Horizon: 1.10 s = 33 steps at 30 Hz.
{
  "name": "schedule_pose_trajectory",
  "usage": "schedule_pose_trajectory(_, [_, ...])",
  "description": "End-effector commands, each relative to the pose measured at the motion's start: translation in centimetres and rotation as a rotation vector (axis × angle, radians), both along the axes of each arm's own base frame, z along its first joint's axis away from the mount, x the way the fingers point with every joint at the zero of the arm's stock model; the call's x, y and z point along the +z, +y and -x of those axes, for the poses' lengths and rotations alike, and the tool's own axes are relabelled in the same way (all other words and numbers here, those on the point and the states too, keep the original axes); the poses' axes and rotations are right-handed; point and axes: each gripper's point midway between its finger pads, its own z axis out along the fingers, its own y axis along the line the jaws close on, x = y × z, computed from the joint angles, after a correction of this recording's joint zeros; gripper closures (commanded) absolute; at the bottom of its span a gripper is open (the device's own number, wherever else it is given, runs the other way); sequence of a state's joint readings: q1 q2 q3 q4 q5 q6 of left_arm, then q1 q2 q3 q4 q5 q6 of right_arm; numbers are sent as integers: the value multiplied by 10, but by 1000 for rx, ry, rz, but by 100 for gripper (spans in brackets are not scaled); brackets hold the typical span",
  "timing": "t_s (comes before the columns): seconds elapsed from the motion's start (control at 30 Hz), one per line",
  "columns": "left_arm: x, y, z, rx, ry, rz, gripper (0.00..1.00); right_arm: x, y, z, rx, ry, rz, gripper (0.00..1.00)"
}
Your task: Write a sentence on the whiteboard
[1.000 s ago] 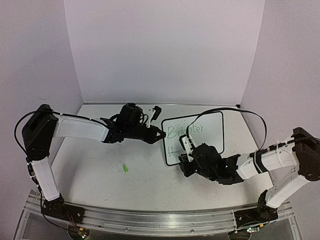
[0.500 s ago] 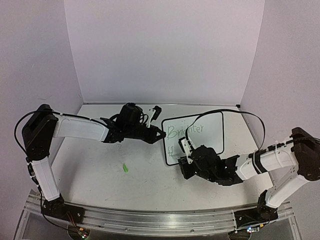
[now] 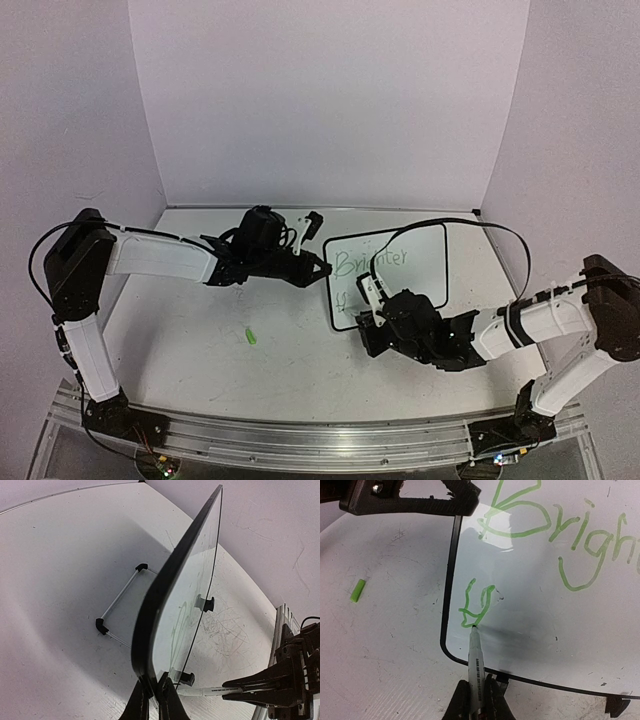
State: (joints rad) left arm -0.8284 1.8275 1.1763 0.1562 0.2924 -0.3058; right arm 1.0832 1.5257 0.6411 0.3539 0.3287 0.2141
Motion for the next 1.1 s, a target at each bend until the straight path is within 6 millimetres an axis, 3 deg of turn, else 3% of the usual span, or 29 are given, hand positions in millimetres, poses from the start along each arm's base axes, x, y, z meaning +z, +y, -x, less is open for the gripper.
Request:
schedule_pose_trajectory(0.0, [7, 14, -28, 94, -75, -52, 100, 27, 1, -13, -49, -73, -52, 100])
schedule_pose_trajectory(0.73, [8, 14, -27, 92, -77, -51, 100, 41, -8, -26, -125, -128, -46, 100])
schedule_pose_trajectory(1.07, [7, 14, -27, 93, -75, -53, 100, 34, -19, -25, -167, -101, -31, 100])
